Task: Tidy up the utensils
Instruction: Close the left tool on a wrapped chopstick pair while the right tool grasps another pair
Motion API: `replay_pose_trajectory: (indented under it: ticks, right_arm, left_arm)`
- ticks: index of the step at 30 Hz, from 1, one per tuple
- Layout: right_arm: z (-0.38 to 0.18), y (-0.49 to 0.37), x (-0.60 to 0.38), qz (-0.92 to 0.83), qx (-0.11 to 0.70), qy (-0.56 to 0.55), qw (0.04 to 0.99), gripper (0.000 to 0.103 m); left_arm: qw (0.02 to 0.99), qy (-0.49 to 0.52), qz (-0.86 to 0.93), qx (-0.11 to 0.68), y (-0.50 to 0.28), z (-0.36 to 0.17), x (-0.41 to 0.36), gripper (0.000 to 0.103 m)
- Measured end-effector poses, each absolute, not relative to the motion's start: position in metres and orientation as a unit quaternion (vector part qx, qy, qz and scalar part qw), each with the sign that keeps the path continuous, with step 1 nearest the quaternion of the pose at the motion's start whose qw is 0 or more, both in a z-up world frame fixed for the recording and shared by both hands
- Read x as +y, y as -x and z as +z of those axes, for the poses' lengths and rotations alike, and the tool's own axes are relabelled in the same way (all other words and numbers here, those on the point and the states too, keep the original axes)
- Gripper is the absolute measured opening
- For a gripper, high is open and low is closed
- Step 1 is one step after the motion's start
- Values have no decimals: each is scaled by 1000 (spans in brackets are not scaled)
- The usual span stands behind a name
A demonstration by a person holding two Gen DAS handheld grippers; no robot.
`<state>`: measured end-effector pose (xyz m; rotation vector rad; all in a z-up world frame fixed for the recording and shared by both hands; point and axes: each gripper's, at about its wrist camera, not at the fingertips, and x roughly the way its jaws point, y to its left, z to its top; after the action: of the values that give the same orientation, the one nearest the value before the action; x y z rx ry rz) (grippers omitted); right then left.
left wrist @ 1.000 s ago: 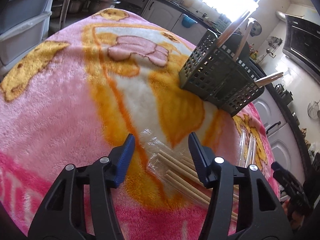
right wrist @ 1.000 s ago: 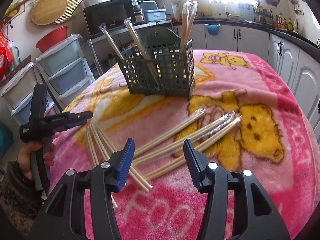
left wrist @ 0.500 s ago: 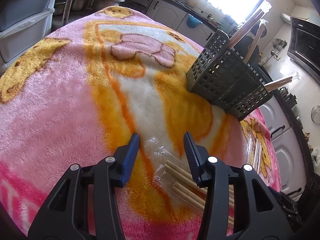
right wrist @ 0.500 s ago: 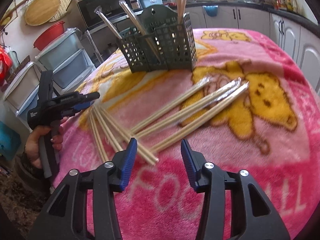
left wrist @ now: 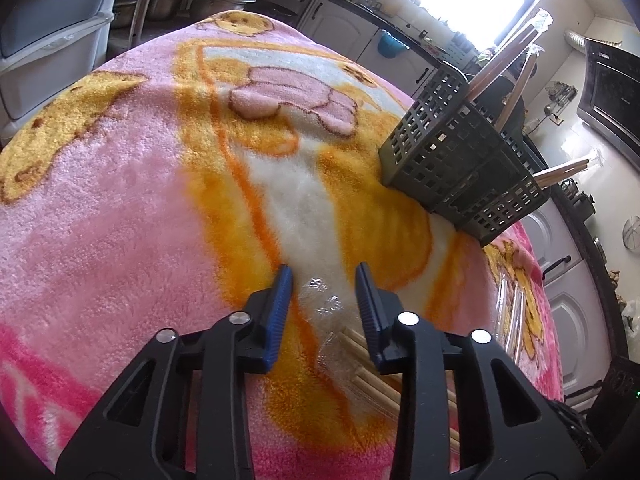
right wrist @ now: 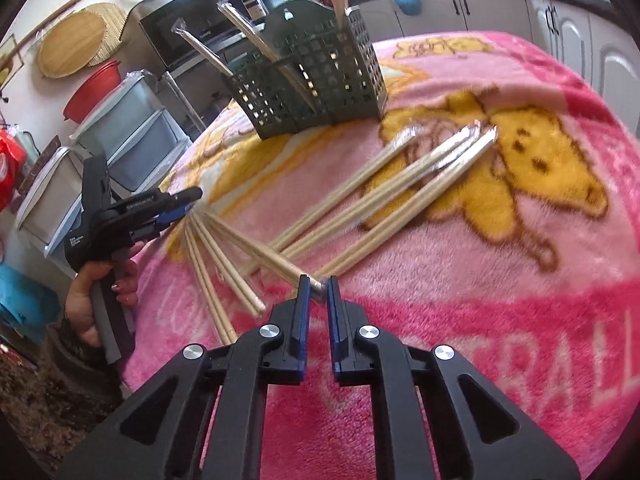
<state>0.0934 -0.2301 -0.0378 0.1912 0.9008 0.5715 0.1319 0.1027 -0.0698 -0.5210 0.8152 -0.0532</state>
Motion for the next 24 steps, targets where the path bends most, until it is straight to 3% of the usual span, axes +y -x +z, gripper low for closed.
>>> replay_pose_trajectory:
  ticks: [8,24]
  right_arm:
    - [-23,-103,-228,272,403,-78,870,8]
    - [10,-115,-226,275,338,-46,899,5]
  left_arm:
    - [884,255,-26,392,-129,-71,108,3]
    - [921,229,-68,306,-125,0,90,0]
